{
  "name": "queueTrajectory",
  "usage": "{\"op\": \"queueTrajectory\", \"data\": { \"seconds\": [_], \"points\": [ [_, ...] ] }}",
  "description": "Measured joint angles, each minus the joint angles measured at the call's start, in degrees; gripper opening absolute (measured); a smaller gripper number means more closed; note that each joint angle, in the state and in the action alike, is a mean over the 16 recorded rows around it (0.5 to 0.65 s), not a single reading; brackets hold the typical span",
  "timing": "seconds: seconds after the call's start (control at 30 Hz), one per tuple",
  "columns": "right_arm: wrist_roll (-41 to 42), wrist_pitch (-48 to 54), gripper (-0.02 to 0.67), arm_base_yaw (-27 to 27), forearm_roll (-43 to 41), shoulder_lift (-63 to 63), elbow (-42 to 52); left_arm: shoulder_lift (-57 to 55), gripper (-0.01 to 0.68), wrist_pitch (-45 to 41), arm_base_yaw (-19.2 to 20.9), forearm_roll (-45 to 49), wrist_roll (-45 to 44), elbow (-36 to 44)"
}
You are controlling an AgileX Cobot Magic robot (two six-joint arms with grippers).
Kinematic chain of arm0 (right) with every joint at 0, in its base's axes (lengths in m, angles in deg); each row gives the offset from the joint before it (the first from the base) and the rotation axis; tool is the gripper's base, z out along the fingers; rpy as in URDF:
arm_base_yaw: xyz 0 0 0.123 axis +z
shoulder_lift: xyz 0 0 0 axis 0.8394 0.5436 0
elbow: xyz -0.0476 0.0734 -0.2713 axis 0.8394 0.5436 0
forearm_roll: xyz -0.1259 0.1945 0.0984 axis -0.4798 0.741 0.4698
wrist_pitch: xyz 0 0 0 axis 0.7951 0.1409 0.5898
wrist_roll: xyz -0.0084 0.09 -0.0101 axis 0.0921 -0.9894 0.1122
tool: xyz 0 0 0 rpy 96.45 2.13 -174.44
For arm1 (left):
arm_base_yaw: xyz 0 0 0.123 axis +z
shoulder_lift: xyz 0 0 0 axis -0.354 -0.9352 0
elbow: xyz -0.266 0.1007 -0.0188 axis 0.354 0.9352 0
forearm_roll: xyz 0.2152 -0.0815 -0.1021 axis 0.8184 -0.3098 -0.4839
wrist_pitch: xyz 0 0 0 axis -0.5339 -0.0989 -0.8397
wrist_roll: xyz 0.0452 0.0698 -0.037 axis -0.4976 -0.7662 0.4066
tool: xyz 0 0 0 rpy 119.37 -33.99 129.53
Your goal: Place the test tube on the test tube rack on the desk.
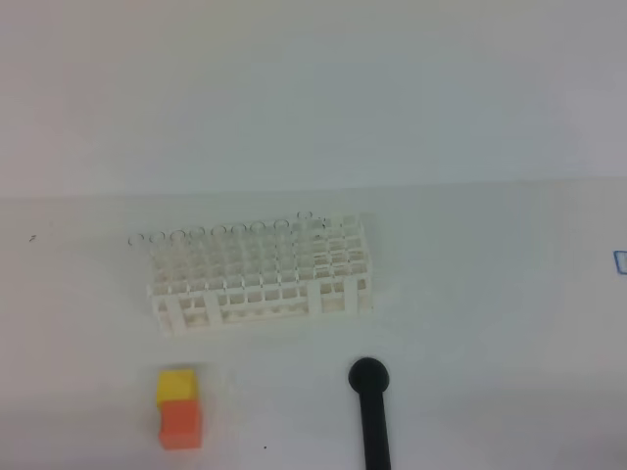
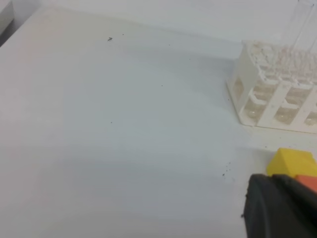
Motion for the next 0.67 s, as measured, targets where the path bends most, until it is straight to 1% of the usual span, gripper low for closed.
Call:
{"op": "queueTrajectory", "data": {
  "seconds": [0.1, 0.27, 0.43, 0.67],
  "points": [
    [-4.6, 3.14, -0.001, -0.95, -1.42, -0.15, -0.01, 0.06, 0.001, 0.05, 0.0, 0.0, 0.0, 0.12],
    [-8.21, 7.46, -0.001, -2.17, -1.65, -0.17, -0.05, 0.03, -0.001, 0.05, 0.0, 0.0, 0.0, 0.12],
    [-10.12, 10.06, -0.001, -2.95, -1.54, -0.17, -0.13, 0.01, -0.001, 0.05, 0.0, 0.0, 0.0, 0.12],
    [-11.28, 10.75, -0.001, -3.1, -1.4, -0.17, -0.22, -0.07, -0.001, 0.0, 0.0, 0.0, 0.0, 0.0]
  ]
}}
